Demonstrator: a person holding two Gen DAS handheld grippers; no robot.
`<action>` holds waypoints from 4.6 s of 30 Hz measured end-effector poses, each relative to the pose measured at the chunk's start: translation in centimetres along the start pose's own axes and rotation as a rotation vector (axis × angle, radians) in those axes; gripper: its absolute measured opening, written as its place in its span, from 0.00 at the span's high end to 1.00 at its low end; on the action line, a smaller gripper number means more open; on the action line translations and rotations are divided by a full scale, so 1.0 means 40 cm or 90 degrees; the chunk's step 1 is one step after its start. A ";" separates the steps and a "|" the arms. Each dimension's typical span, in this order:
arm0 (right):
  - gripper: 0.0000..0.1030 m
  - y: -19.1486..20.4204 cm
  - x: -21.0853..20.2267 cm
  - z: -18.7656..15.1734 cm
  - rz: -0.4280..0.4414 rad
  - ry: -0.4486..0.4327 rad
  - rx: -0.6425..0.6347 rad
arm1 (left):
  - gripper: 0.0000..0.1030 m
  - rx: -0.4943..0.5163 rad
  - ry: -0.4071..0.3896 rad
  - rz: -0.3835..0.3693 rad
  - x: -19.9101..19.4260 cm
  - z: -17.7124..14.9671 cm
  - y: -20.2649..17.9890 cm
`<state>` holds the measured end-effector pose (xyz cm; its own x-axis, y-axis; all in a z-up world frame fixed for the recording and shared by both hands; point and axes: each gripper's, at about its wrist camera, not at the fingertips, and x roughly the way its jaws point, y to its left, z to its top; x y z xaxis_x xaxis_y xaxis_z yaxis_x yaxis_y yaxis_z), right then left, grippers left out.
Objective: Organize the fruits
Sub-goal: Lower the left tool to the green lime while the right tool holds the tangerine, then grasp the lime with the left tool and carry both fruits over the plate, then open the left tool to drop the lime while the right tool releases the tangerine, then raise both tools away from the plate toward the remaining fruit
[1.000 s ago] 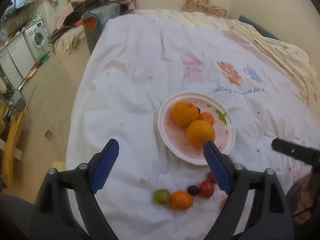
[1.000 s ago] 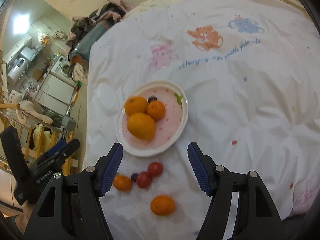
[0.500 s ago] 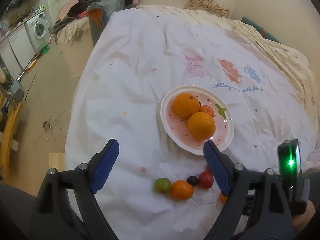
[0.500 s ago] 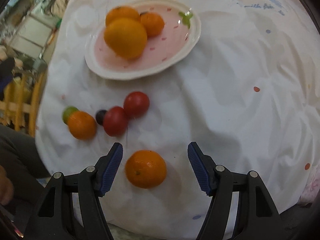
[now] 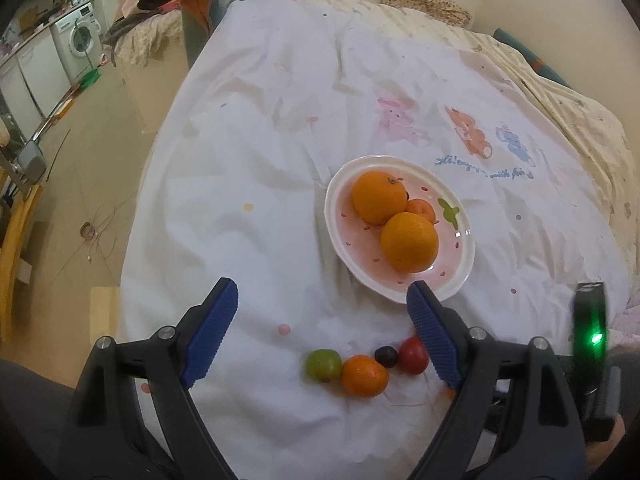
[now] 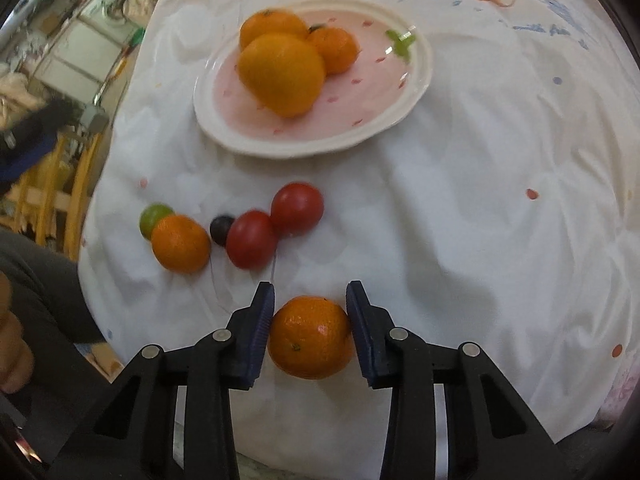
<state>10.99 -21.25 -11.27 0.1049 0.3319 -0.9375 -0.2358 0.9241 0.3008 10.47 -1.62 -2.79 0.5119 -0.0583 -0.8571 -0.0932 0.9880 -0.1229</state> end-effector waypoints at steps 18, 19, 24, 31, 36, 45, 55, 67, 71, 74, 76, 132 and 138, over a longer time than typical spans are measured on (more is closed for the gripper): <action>0.62 -0.094 -0.232 0.036 0.190 -0.228 0.111 | 0.18 -0.027 0.028 0.034 0.042 -0.007 0.031; 0.62 -0.099 -0.229 0.032 0.195 -0.223 0.120 | 0.18 -0.027 0.030 0.037 0.046 -0.007 0.032; 0.62 -0.097 -0.214 0.039 0.183 -0.215 0.123 | 0.18 -0.028 0.064 0.048 0.079 -0.016 0.038; 0.62 -0.111 -0.187 0.044 0.177 -0.193 0.136 | 0.24 0.007 0.163 0.062 0.141 -0.061 0.031; 0.62 -0.111 -0.189 0.047 0.178 -0.196 0.135 | 0.49 -0.038 0.230 0.006 0.178 -0.080 0.049; 0.62 -0.110 -0.194 0.044 0.176 -0.198 0.135 | 0.64 -0.093 0.294 -0.033 0.229 -0.087 0.049; 0.62 -0.117 -0.194 0.043 0.182 -0.198 0.142 | 0.78 -0.115 0.288 -0.082 0.208 -0.082 0.058; 0.62 -0.127 -0.223 0.078 0.213 -0.208 0.151 | 0.78 -0.105 0.160 -0.091 0.086 0.042 0.067; 0.62 -0.127 -0.251 0.135 0.216 -0.225 0.136 | 0.78 -0.087 0.145 -0.083 0.093 0.103 0.047; 0.62 -0.132 -0.254 0.177 0.205 -0.228 0.125 | 0.78 -0.075 0.140 -0.078 0.108 0.139 0.029; 0.62 -0.139 -0.248 0.211 0.201 -0.224 0.122 | 0.78 -0.067 0.141 -0.075 0.125 0.163 0.018; 0.26 -0.181 -0.056 0.427 0.149 -0.205 0.093 | 0.20 0.058 0.110 -0.013 0.267 0.203 -0.077; 0.26 -0.169 -0.122 0.389 0.134 -0.235 0.092 | 0.20 0.076 0.037 -0.008 0.197 0.203 -0.076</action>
<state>27.09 -26.17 -6.02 0.4137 0.5366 -0.7354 -0.1541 0.8375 0.5243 21.74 -3.93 -5.11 0.4613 -0.0758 -0.8840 0.0176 0.9969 -0.0763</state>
